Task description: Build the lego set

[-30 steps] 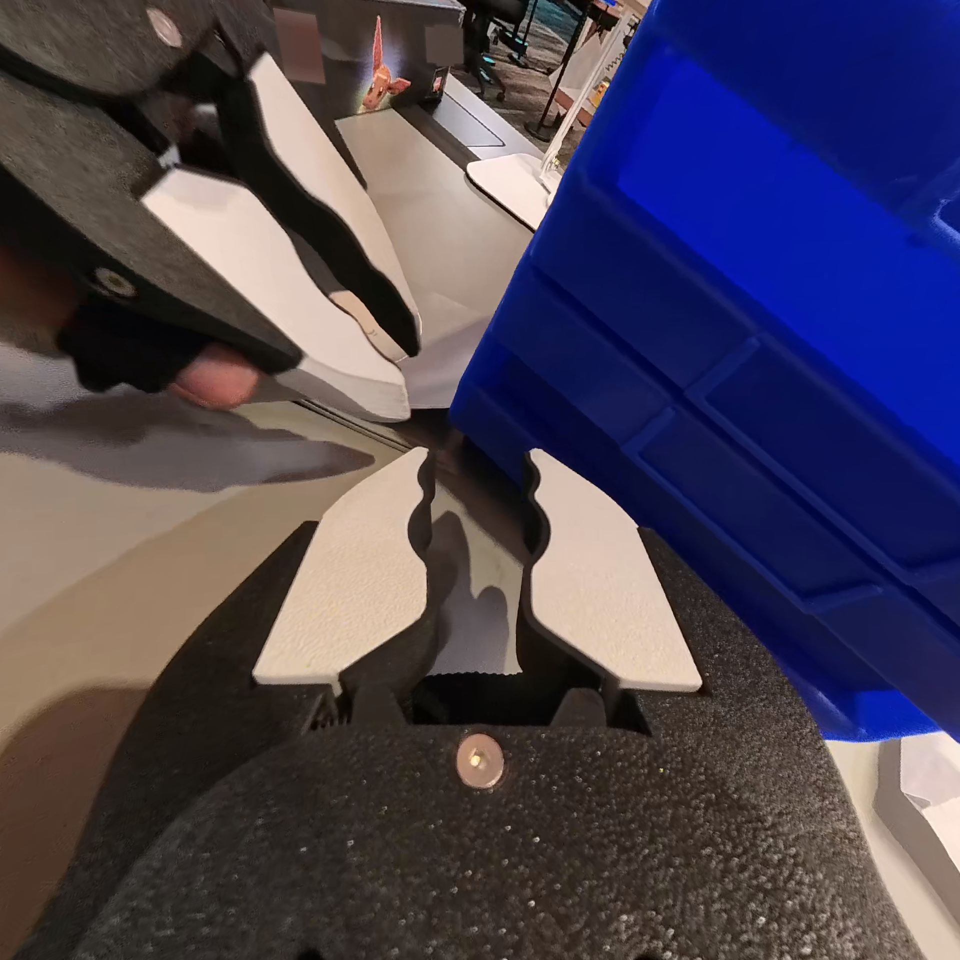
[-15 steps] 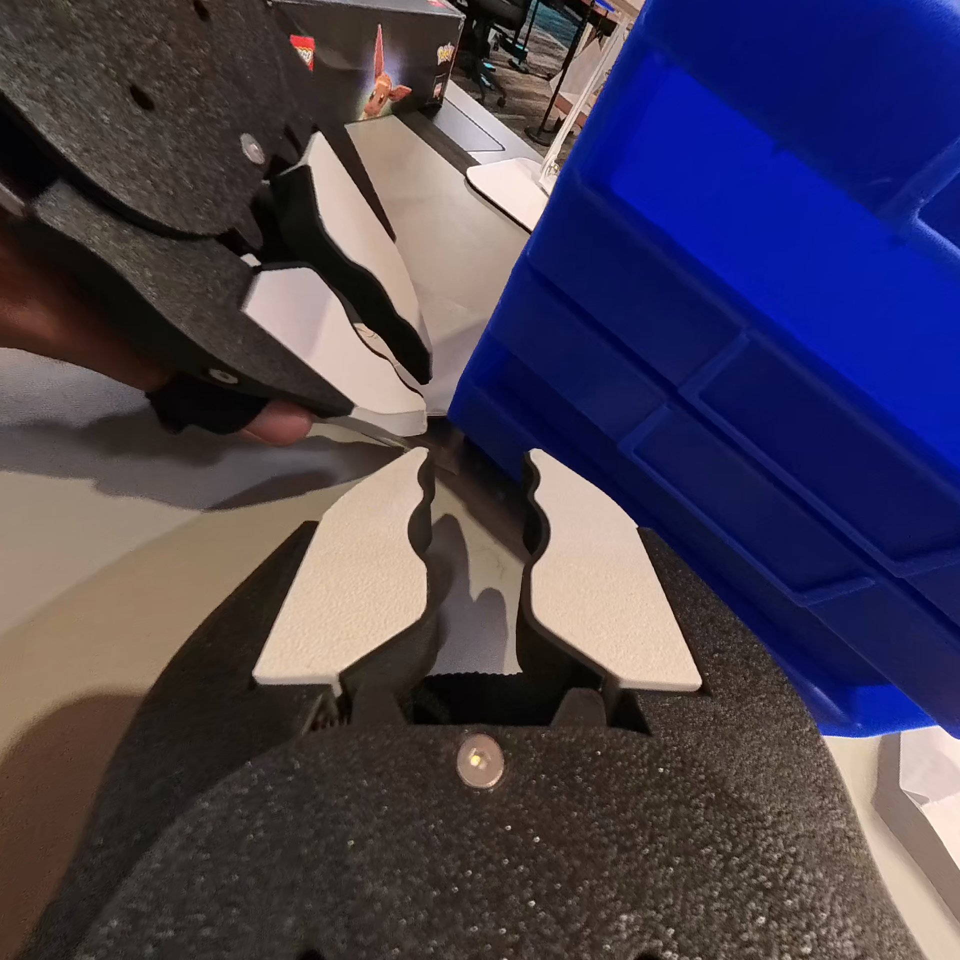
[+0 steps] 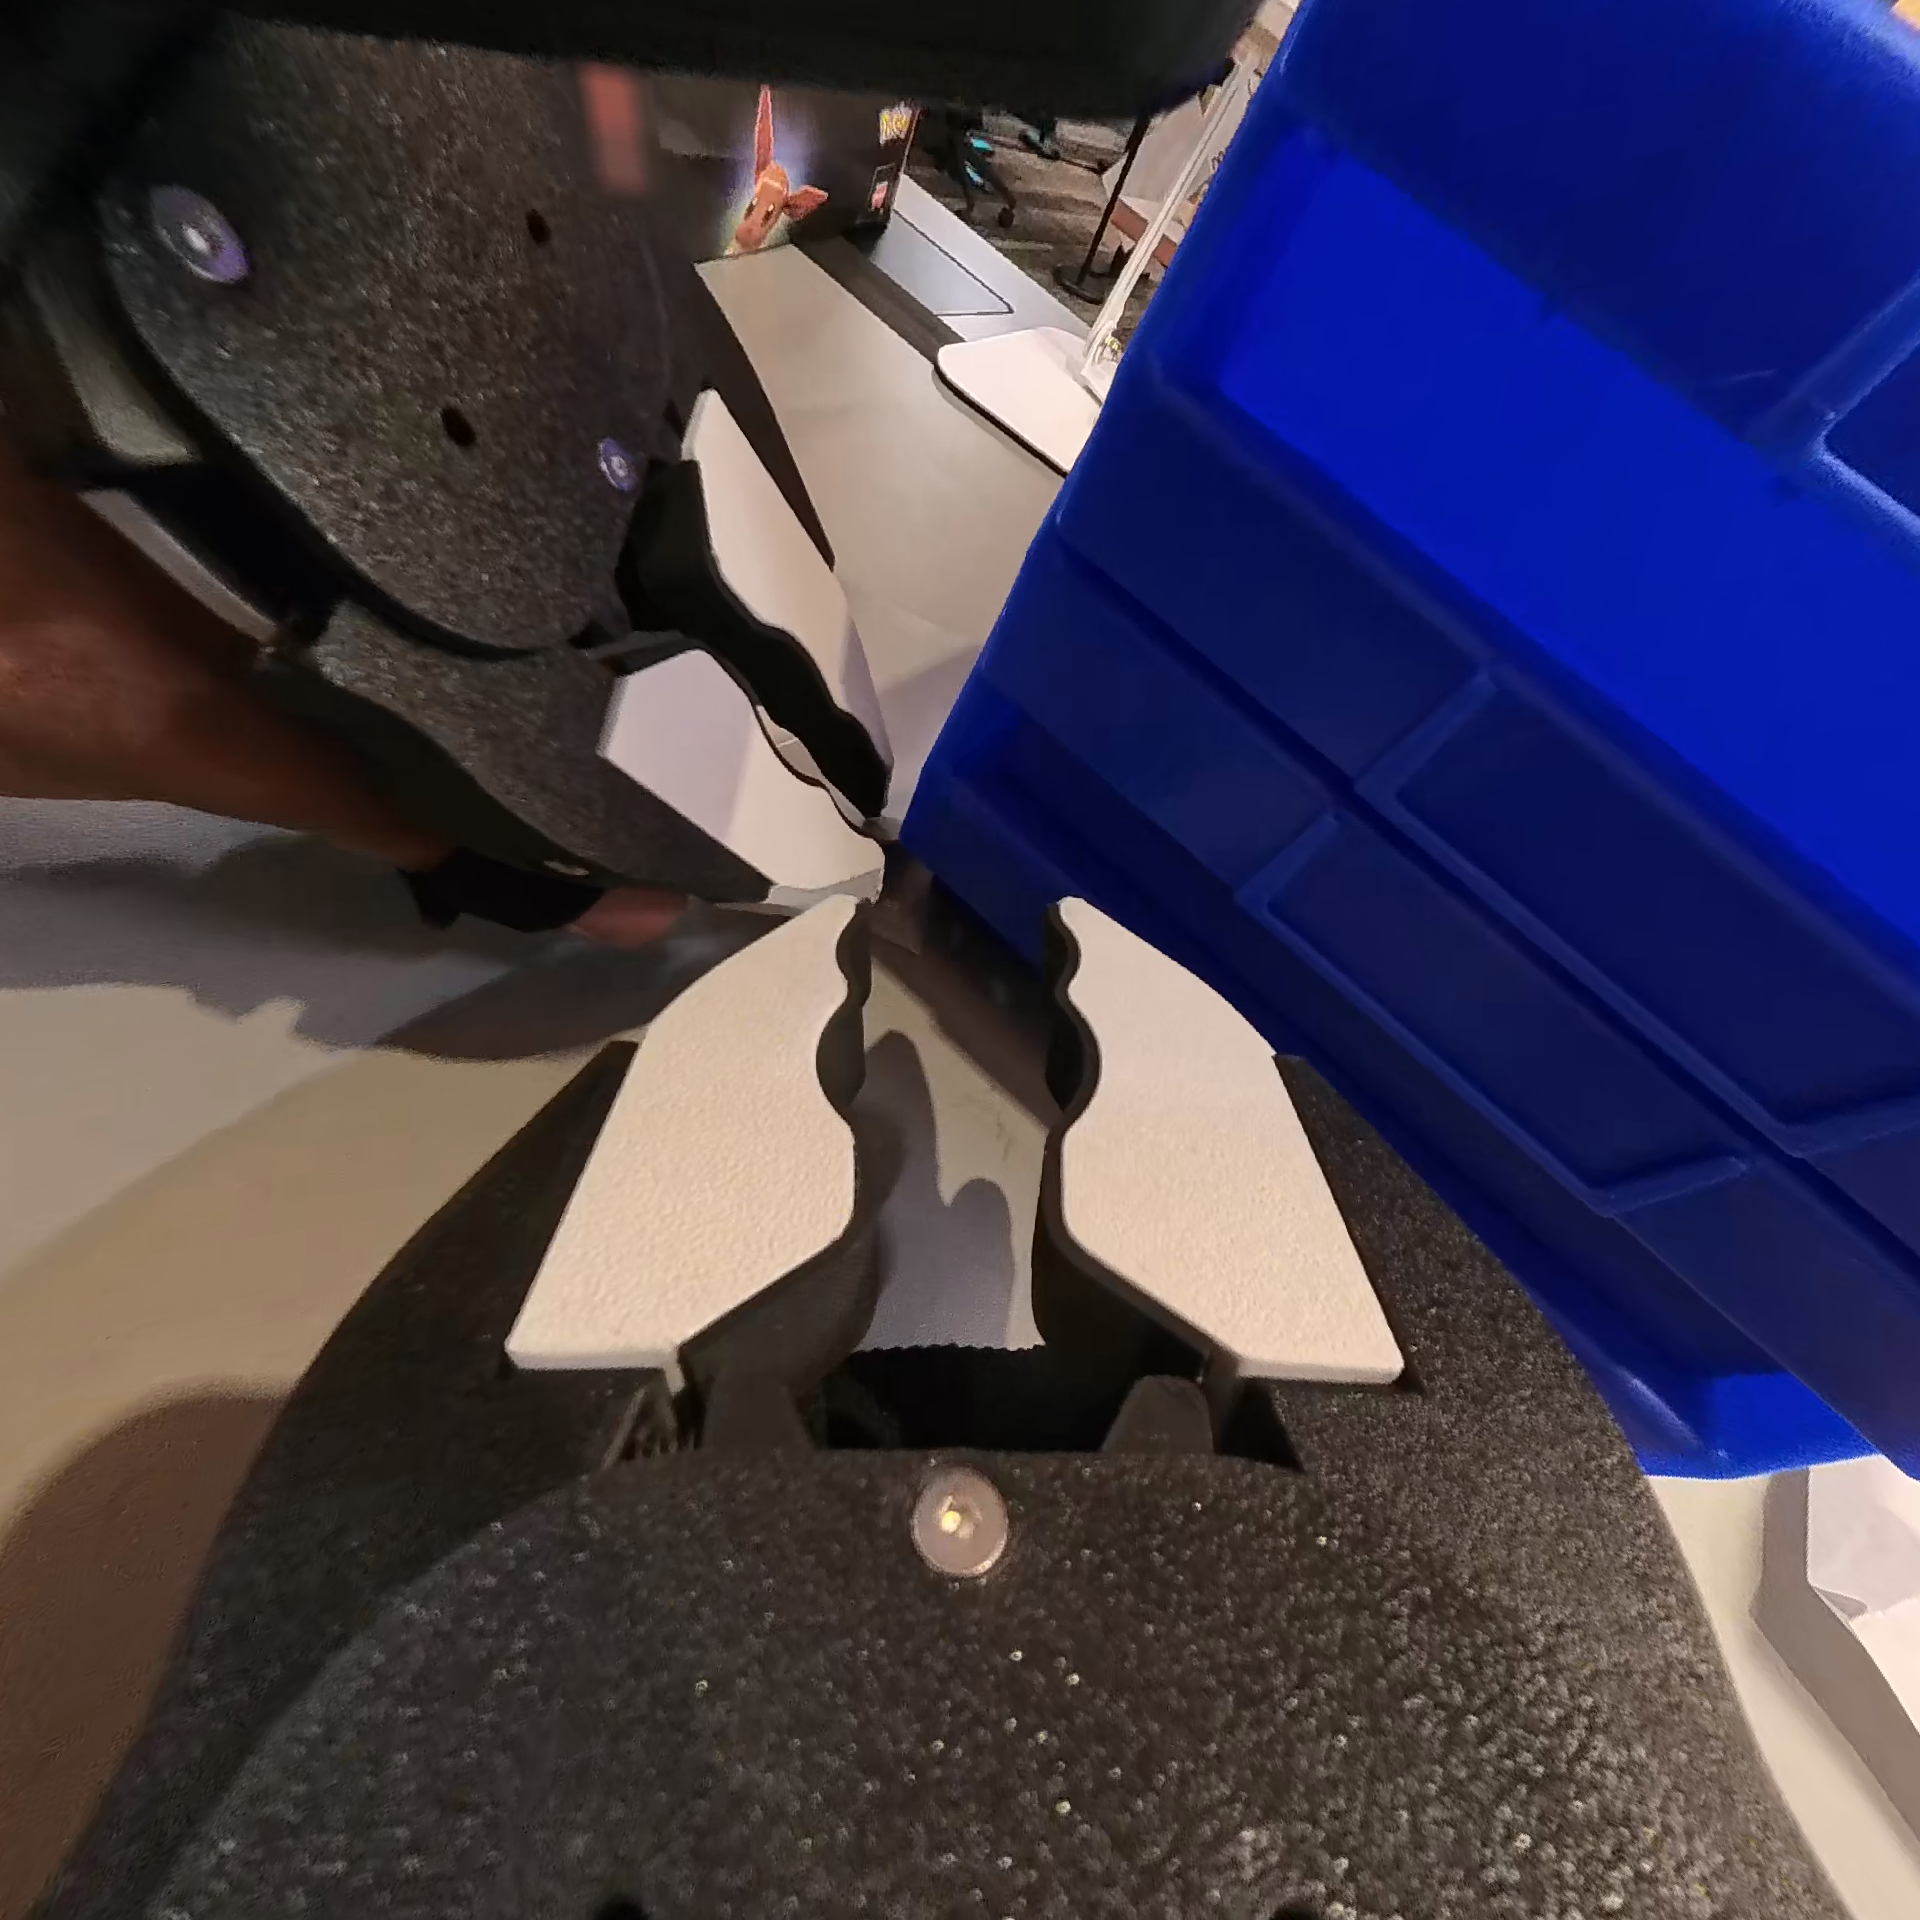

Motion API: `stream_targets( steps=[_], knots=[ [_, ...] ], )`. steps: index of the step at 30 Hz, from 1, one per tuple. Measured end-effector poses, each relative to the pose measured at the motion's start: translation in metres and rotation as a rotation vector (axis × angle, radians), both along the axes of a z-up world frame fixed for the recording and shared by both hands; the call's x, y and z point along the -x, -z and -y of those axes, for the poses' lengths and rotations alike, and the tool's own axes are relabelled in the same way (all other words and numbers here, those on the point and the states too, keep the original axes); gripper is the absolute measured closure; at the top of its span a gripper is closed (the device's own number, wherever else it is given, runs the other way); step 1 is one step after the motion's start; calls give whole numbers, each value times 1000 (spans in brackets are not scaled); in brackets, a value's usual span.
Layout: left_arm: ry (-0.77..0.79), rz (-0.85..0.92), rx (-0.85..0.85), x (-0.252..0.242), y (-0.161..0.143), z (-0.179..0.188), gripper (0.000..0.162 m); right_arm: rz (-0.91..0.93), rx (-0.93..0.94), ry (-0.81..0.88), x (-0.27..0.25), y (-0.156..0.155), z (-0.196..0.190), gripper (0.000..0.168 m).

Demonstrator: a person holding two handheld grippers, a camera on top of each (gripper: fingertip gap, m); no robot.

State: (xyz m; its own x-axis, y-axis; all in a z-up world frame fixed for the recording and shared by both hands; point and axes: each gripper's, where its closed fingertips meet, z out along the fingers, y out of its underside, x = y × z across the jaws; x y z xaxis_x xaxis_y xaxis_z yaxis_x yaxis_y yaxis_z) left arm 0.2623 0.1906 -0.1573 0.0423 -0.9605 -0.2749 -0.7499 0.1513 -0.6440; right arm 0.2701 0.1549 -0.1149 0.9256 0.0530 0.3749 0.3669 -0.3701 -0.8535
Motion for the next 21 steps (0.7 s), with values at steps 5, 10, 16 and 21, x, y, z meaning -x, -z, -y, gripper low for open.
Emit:
stream_targets(
  steps=[5, 10, 16, 21],
  knots=[
    [-6, 5, 36, 0, 1, 0, 144, -1, 0, 0, 0, 0, 0, 137],
    [-14, 7, 53, 0, 2, -1, 144, -5, -4, -2, 1, -1, 0, 137],
    [-27, 1, 42, 0, 4, -3, 146, -6, -8, -6, 2, -2, 0, 137],
    [-27, -6, 39, 2, 5, -4, 147, -3, -3, -7, 1, -1, 0, 137]
  ],
)
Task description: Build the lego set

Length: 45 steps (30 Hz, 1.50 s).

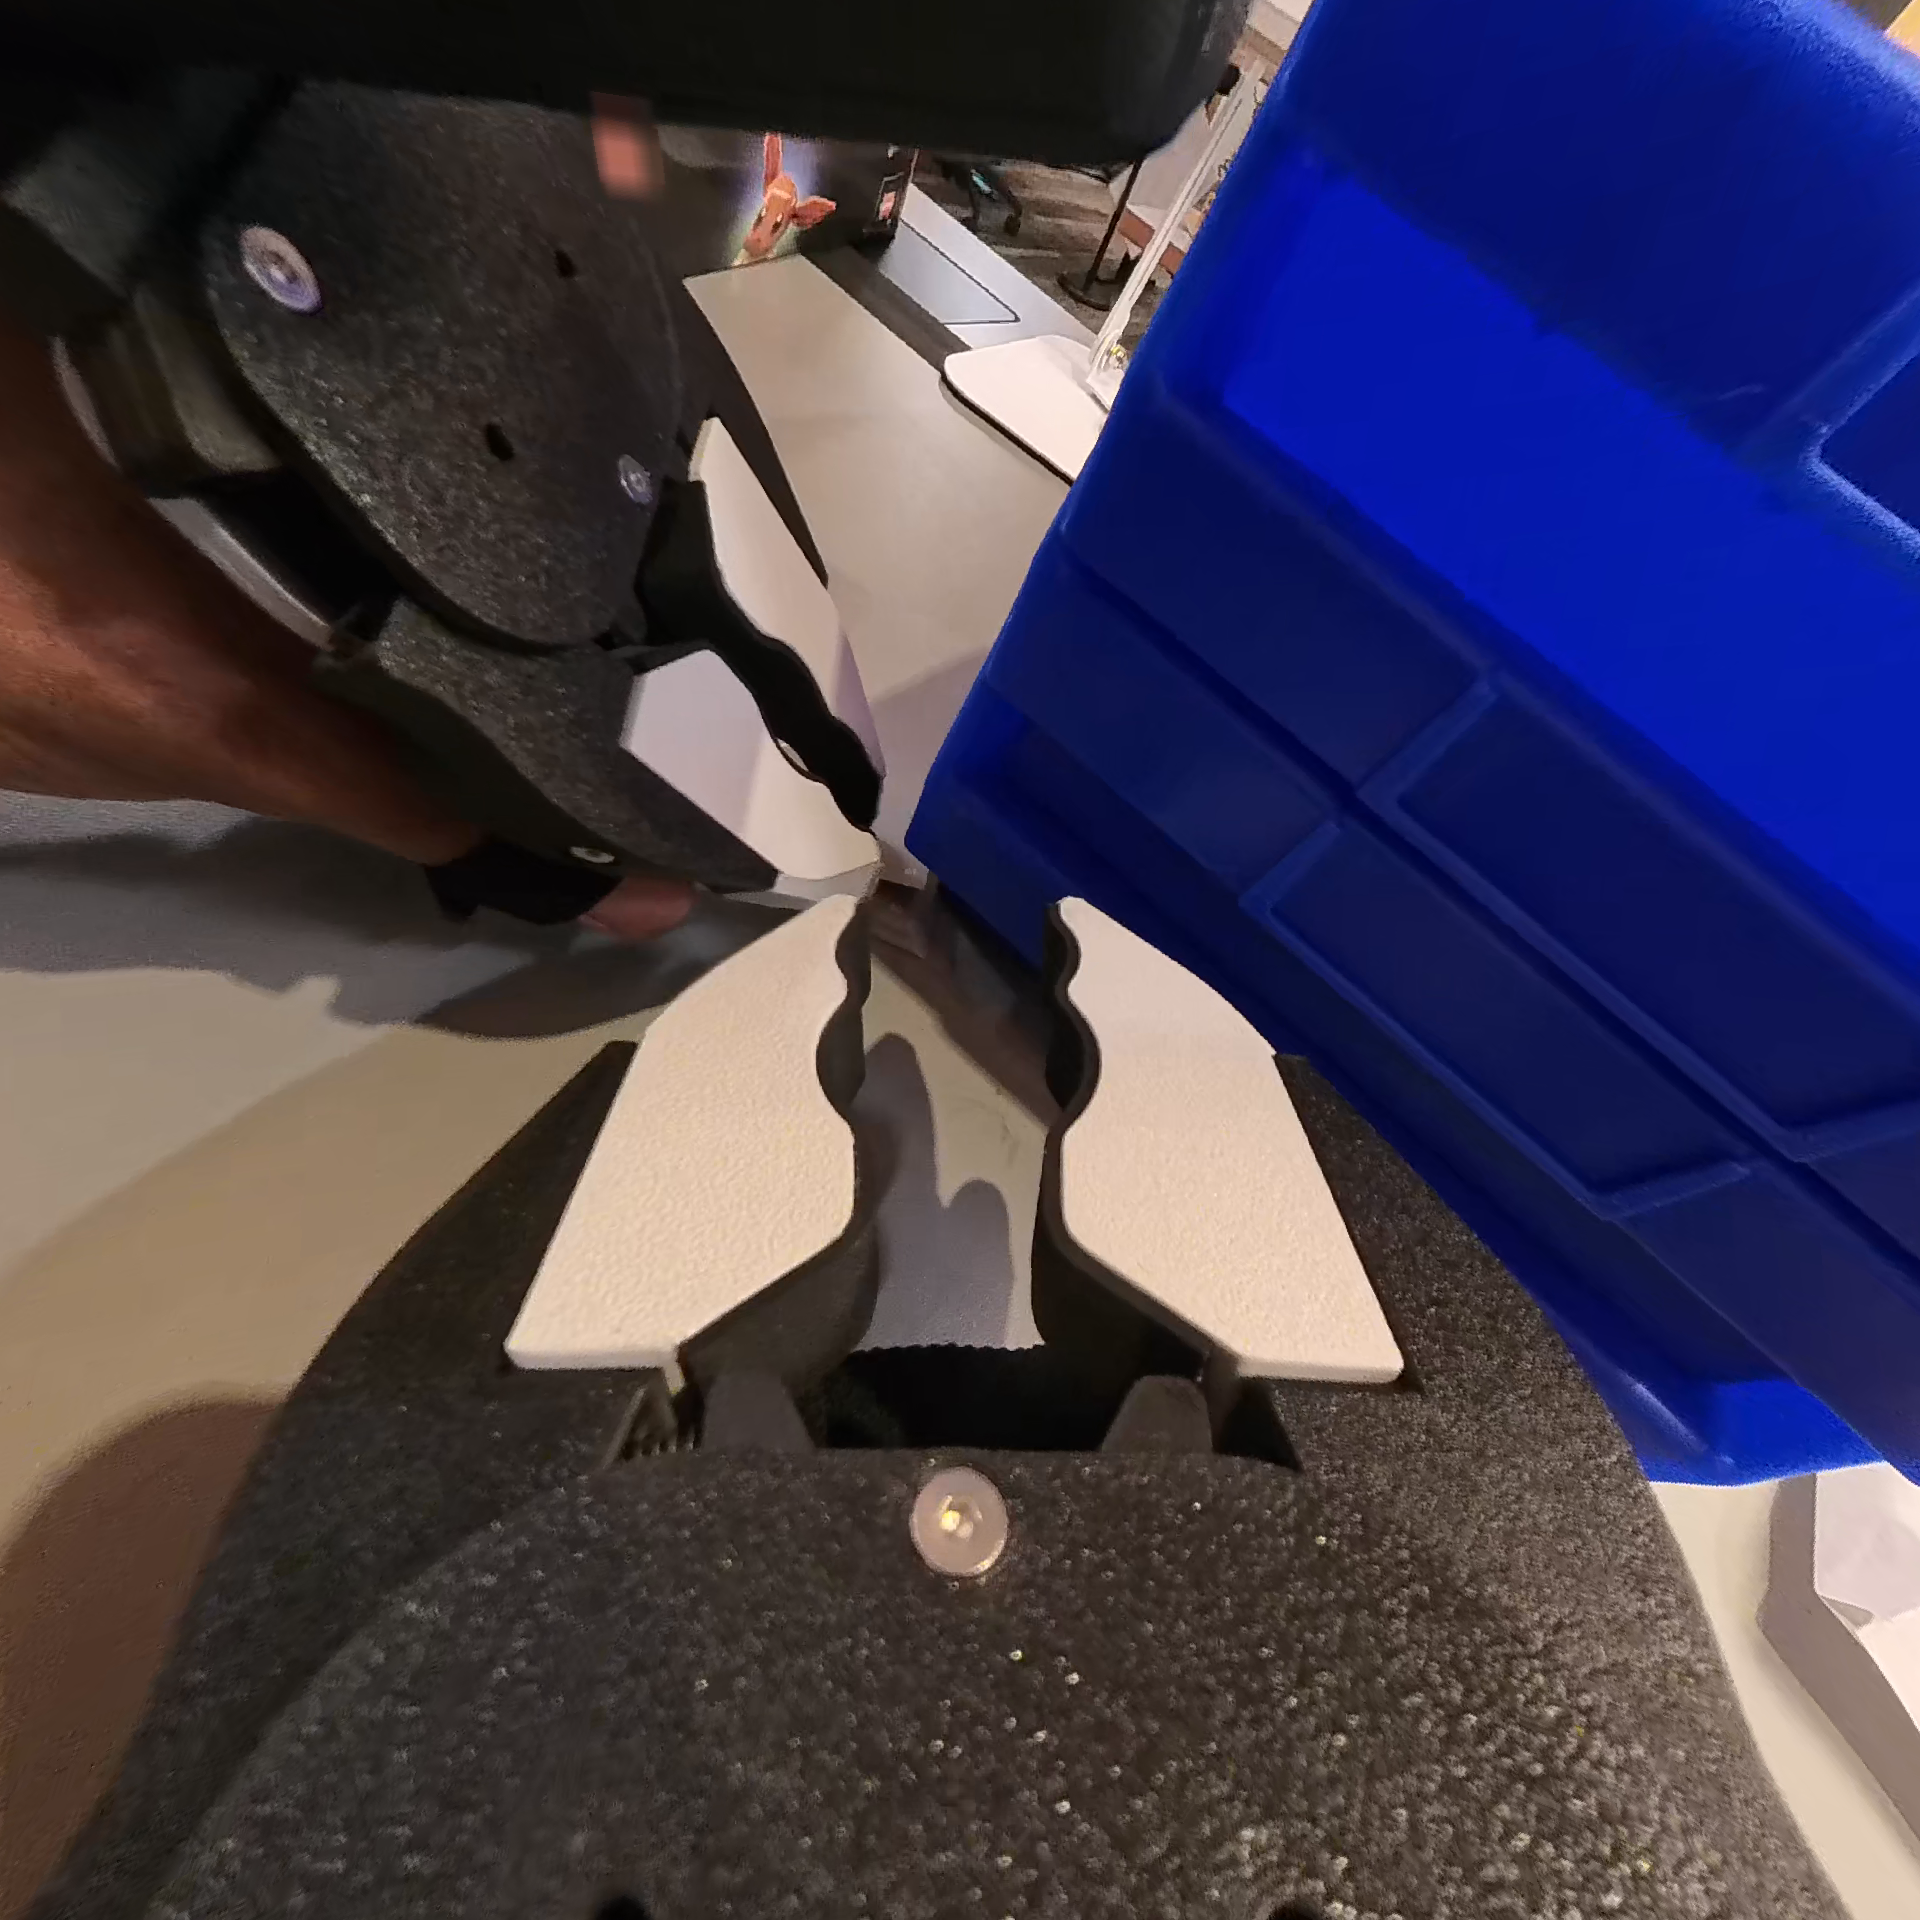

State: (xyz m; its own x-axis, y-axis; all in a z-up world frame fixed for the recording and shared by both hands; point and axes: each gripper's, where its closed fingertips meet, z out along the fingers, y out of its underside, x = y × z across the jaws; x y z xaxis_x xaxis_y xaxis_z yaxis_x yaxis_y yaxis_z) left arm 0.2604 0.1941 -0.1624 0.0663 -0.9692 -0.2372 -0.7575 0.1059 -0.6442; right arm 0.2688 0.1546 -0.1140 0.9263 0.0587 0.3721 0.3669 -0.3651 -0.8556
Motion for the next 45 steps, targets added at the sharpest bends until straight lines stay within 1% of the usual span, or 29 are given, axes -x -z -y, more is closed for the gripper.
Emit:
stream_targets(
  steps=[14, 19, 24, 27, 30, 36, 41, 45],
  knots=[
    [6, -45, -43, 12, 2, 2, 150, 18, -5, 2, -2, -1, 0, 137],
    [5, -38, -19, 20, 1, 2, 150, 32, -6, -2, -1, 0, -1, 137],
    [32, 9, 86, 40, -15, 4, 146, 48, -9, -13, -1, -1, -2, 137],
    [43, 18, 99, 56, -28, -9, 142, 68, -6, -18, 0, 1, -2, 137],
    [91, -75, 122, 73, -21, -12, 136, 70, 2, -27, 1, 3, -3, 137],
    [177, -135, 117, 81, -7, -8, 124, 73, 8, -35, 1, 4, -3, 137],
    [210, -165, 144, 85, -1, -5, 125, 88, 19, -54, 4, 6, -3, 137],
    [214, -200, 115, 92, 0, -9, 128, 96, 20, -56, 5, 7, -3, 137]
  ],
)
